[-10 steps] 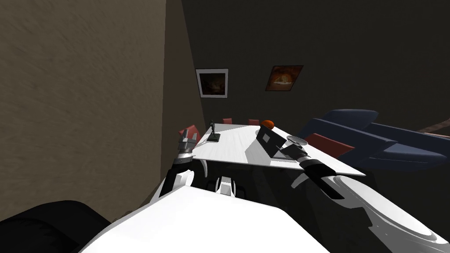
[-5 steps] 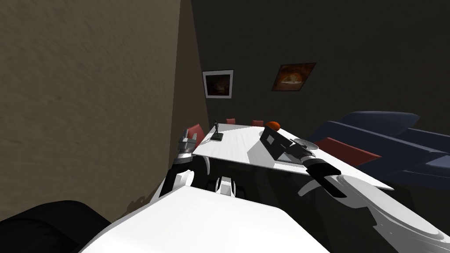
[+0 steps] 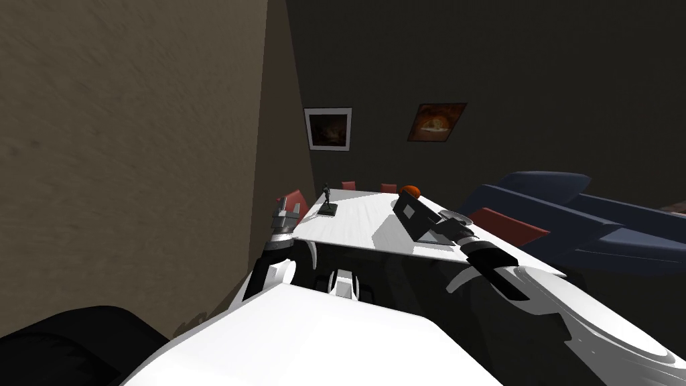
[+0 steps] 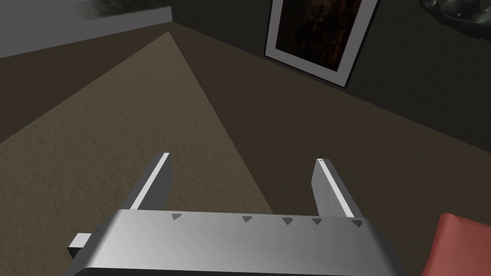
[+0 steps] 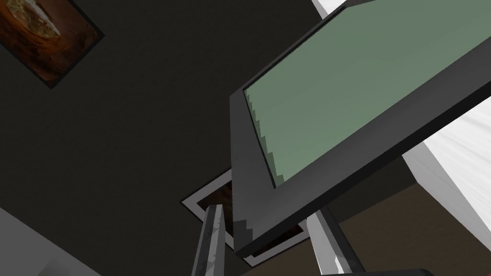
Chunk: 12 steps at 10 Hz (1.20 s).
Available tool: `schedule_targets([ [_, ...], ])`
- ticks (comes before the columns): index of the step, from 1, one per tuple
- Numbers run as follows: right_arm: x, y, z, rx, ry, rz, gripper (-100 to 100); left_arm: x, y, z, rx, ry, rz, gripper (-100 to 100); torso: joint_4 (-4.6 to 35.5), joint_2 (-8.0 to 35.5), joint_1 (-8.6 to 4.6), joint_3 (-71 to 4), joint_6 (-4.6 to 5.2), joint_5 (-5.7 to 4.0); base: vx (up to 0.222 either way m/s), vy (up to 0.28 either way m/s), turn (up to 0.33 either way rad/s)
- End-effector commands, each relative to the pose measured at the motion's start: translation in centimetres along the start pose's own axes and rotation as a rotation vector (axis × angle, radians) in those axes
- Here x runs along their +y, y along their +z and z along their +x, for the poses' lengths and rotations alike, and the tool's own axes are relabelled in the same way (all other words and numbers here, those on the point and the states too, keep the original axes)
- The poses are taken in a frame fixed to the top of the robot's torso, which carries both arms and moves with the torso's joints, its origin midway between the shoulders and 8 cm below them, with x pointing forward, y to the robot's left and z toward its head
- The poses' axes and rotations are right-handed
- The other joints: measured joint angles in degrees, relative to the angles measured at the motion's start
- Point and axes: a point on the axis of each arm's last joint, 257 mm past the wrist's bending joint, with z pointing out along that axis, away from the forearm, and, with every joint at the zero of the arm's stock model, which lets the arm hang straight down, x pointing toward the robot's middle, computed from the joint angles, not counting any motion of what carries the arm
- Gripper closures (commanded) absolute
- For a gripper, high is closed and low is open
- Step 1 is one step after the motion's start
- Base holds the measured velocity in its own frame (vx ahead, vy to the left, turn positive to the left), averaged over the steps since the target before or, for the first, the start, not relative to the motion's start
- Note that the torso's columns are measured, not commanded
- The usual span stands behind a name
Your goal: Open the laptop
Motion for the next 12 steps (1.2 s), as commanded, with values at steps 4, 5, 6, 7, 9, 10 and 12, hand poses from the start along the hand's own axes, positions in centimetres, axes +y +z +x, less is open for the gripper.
schedule_targets([
  [4,-1.0,0.3,3.3,0.03,0.211,0.0,100,0.0,0.0,0.0,0.0,0.0,0.0,0,-0.2,-0.2,-0.11,-0.1,0.06,-0.19,-0.017,-0.051,0.084],
  [5,-1.0,0.3,3.5,0.035,0.212,0.0,100,0.0,0.0,0.0,0.0,0.0,0.0,0,-0.1,-0.1,-0.14,0.0,0.15,-0.18,-0.014,-0.035,0.036],
  [6,-1.3,0.3,4.1,0.039,0.252,0.004,100,0.0,0.0,0.0,0.0,0.0,0.0,0,-0.1,0.0,-0.07,0.1,0.23,-0.21,-0.006,-0.03,0.044],
  [7,-1.6,0.3,4.6,0.041,0.291,0.007,100,0.0,0.0,0.0,0.0,0.0,0.0,0,-0.1,0.1,-0.06,0.1,0.18,-0.22,-0.015,-0.041,0.069],
  [9,-2.3,0.5,4.2,0.031,0.298,0.019,100,0.0,0.0,0.0,0.0,0.0,0.0,0,-0.1,0.0,-0.06,0.0,0.0,-0.22,-0.021,-0.04,0.033],
  [10,-1.8,0.6,5.0,0.036,0.388,0.028,100,0.0,0.0,0.0,0.0,0.0,0.0,0,-0.1,0.0,0.22,0.0,-0.02,-0.06,-0.024,-0.085,0.04],
  [12,-1.0,0.6,5.8,0.044,0.473,0.034,100,0.0,0.0,0.0,0.0,0.0,0.0,0,-0.1,0.0,-0.04,0.0,-0.04,-0.16,-0.035,-0.133,0.054],
])
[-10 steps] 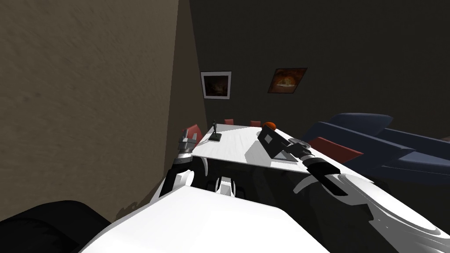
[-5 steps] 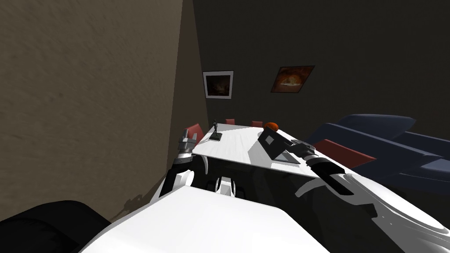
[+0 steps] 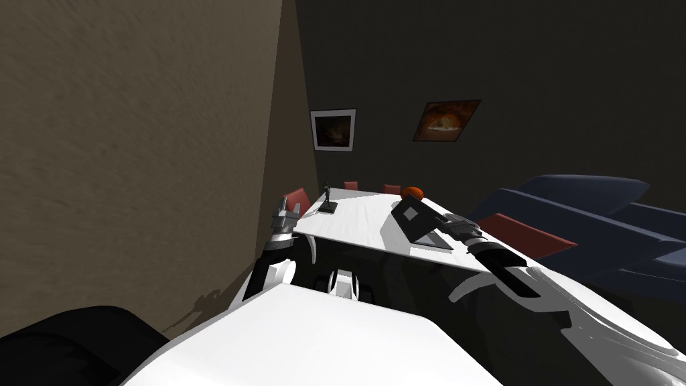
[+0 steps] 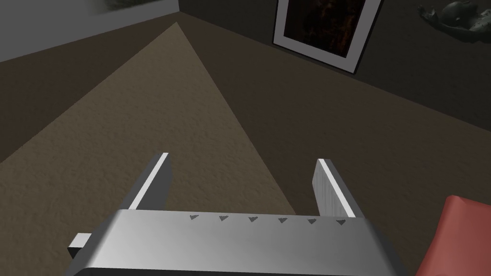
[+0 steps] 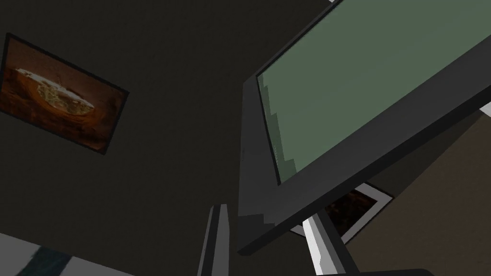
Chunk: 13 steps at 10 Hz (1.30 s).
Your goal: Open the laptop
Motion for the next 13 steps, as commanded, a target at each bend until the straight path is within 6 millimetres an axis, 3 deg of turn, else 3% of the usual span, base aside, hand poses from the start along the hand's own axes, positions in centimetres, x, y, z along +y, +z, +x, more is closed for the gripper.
schedule_targets([
  [1,1.0,-0.1,1.9,0.021,0.121,0.003,100,0.0,0.0,0.0,0.0,0.0,0.0,0,-0.1,0.0,-0.01,0.0,0.06,-0.08,-0.038,-0.106,0.061],
  [6,2.4,0.0,4.4,0.04,0.329,0.019,100,0.0,0.0,0.0,0.0,0.0,0.0,0,-0.3,-0.2,0.2,-0.1,-0.13,-0.17,-0.022,-0.095,0.029],
  [7,1.2,0.6,3.2,0.02,0.296,0.029,100,0.0,0.0,0.0,0.0,0.0,0.0,0,-0.2,-0.2,0.21,-0.1,-0.19,-0.13,-0.021,-0.048,0.001],
  [13,6.4,0.5,7.3,0.036,0.596,0.044,100,0.0,0.0,0.0,0.0,0.0,0.0,0,-0.1,0.0,0.45,0.0,-0.2,0.04,-0.019,-0.115,0.019],
])
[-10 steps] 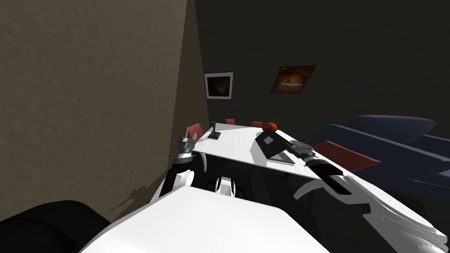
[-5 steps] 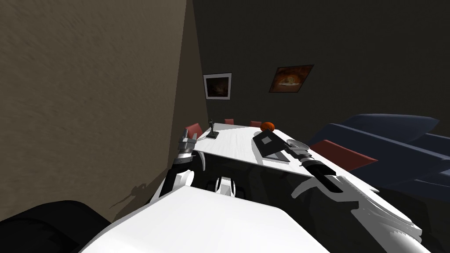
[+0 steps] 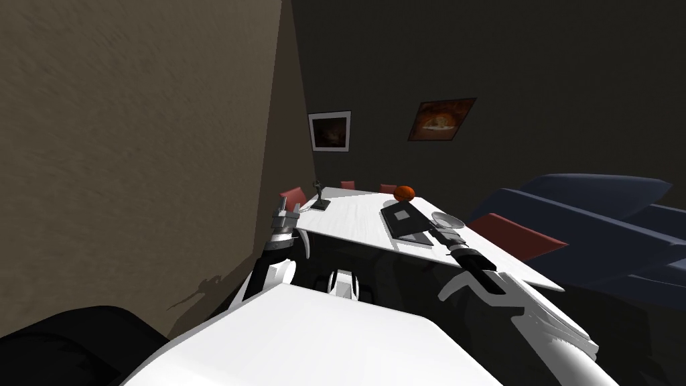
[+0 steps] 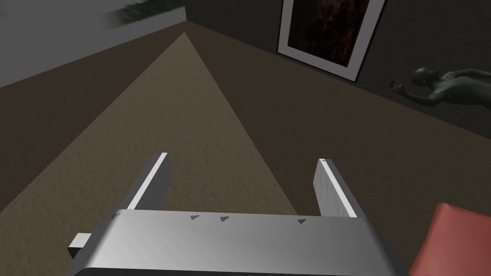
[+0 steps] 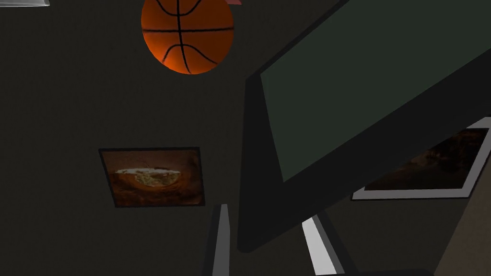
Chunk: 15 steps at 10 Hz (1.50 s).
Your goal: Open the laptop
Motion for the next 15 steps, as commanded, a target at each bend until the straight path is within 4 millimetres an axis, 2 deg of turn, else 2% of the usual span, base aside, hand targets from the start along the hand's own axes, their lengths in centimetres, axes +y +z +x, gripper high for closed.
schedule_targets([
  [1,1.8,-0.2,3.4,0.023,0.114,-0.003,100,0.0,0.0,0.0,0.0,0.0,0.0,0,-0.1,0.0,0.12,0.0,-0.04,-0.05,-0.026,-0.098,0.016],
  [2,1.8,-0.2,3.4,0.023,0.114,-0.003,100,0.0,0.0,0.0,0.0,0.0,0.0,0,0.0,0.1,0.24,0.0,-0.09,0.05,-0.02,-0.06,0.01],
  [3,2.4,-0.2,4.3,0.025,0.156,-0.001,100,0.0,0.0,0.0,0.0,0.0,0.0,0,0.0,0.0,0.32,0.0,-0.07,0.14,-0.019,-0.057,-0.008],
  [4,0.3,0.3,2.2,0.013,0.134,0.017,-100,0.0,0.0,0.0,0.0,0.0,0.0,0,0.1,0.0,0.35,0.0,-0.15,0.15,-0.036,-0.012,0.052],
  [6,-0.6,0.6,1.2,0.013,0.133,0.025,-100,0.0,0.0,0.0,0.0,0.0,0.0,0,0.4,0.4,0.34,0.2,0.2,0.45,-0.031,0.034,0.038],
  [11,-3.3,1.3,-2.1,0.011,0.133,0.049,-100,0.0,0.0,0.0,0.0,0.0,0.0,0,0.4,0.4,0.0,0.2,0.25,0.37,-0.034,0.033,0.039],
  [12,-3.0,1.1,-1.7,0.011,0.131,0.045,-100,0.0,0.0,0.0,0.0,0.0,0.0,0,0.4,0.4,0.04,0.2,0.26,0.38,-0.012,0.009,0.004],
  [13,-3.1,1.1,-1.8,0.011,0.133,0.047,0,0.0,0.0,0.0,0.0,0.0,0.0,0,0.4,0.3,0.04,0.2,0.26,0.38,0.0,0.0,0.0],
  [15,-3.1,1.1,-1.7,0.011,0.133,0.047,0,0.0,0.0,0.0,0.0,0.0,0.0,0,0.4,0.4,0.07,0.2,0.25,0.39,0.0,0.0,0.0],
])
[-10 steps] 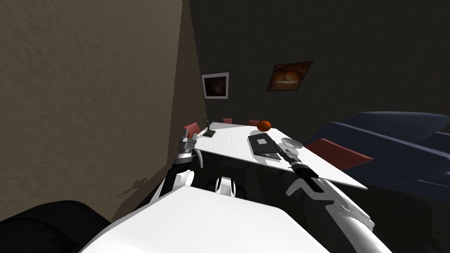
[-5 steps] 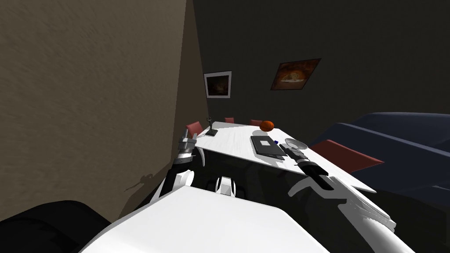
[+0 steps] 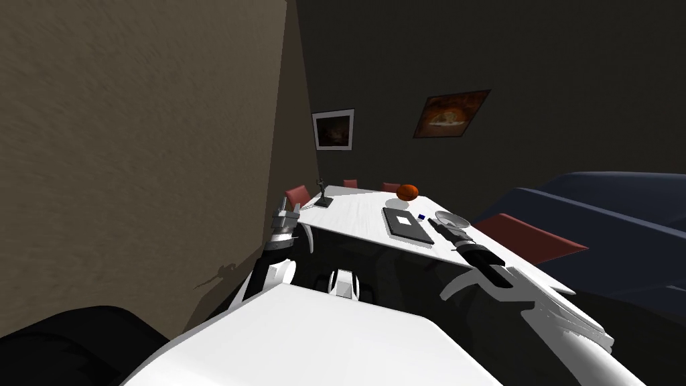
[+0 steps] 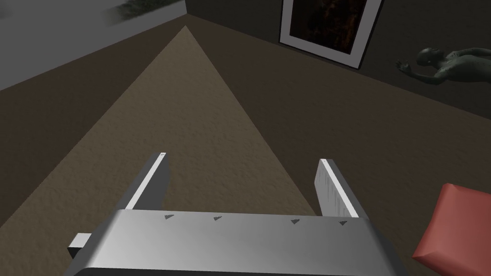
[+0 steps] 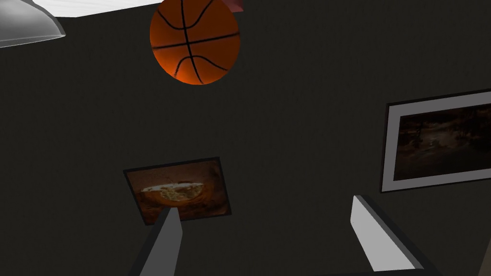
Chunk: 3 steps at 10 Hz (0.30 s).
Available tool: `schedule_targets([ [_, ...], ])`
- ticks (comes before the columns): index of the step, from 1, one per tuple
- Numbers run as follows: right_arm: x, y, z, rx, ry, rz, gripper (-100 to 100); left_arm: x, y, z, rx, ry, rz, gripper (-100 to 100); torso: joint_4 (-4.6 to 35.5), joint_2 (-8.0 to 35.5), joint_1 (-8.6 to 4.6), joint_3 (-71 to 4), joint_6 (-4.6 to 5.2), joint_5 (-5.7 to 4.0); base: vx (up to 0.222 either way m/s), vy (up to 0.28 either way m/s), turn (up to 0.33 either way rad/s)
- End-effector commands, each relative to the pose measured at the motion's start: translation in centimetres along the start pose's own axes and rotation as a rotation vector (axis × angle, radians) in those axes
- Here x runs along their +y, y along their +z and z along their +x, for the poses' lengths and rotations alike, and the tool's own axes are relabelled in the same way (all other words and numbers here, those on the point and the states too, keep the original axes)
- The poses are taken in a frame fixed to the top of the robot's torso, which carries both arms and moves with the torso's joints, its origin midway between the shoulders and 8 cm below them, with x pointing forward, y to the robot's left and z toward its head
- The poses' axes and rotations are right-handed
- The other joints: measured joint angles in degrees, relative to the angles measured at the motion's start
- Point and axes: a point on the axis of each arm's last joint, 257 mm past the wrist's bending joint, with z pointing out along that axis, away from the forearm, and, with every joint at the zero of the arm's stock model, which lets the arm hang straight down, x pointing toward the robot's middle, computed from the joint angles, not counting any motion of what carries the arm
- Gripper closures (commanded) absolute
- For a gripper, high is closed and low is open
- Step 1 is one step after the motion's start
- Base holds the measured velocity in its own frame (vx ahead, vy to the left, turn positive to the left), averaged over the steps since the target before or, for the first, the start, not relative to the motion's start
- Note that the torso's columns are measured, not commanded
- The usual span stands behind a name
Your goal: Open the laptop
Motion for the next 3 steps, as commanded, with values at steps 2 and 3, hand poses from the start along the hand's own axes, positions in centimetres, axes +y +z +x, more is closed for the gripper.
schedule_targets([
  [2,0.0,0.0,0.0,0.0,0.0,0.0,0,0.0,0.0,0.0,0.0,0.0,0.0,0,0.0,0.0,0.02,0.0,0.0,0.01,0.0,0.0,0.0],
  [3,0.0,0.0,0.0,0.0,0.0,0.0,0,0.0,0.0,0.0,0.0,0.0,0.0,0,0.0,0.1,0.02,0.0,0.0,0.01,0.0,0.0,0.0],
])
